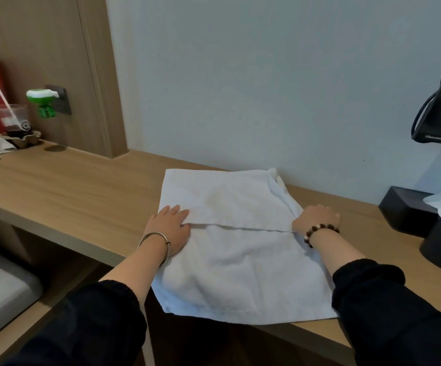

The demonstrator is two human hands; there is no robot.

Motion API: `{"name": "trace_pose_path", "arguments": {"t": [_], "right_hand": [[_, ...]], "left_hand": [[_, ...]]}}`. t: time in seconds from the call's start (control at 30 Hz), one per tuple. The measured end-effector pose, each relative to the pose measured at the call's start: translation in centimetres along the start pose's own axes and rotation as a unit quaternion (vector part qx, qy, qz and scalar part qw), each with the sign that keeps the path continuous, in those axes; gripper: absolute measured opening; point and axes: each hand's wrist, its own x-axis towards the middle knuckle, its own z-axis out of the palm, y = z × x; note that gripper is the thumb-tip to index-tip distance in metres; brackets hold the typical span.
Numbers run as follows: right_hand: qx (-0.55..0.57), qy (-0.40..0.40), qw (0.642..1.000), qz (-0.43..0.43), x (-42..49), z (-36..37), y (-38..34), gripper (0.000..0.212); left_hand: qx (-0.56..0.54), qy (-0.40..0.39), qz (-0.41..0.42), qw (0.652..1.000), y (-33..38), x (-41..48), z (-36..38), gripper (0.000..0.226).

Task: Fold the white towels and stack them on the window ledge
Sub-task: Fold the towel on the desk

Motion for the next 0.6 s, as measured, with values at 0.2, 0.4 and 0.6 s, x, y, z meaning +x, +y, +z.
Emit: {"name": "trace_pose_path", "arguments": {"t": [0.2, 0.4, 0.6], "right_hand": [[0.109, -0.114, 0.985, -0.070, -1.7, -0.2, -0.3, 0.021], [0.044, -0.251, 0.957, -0.139, -2.4, -2.8, -0.9, 0.042], [0.135, 0.024, 0.988, -0.076, 1.0, -2.1, -0.8, 0.035]], "left_hand": [[0.061, -0.030, -0.029, 0.997, -0.1, -0.1, -1.8, 0.047], [0.044, 0.021, -0.120, 0.992, 3.4, 1.5, -4.7, 0.073], [-0.013, -0.016, 0.026, 0.999, 8.3, 1.7, -0.9, 0.059]]}}
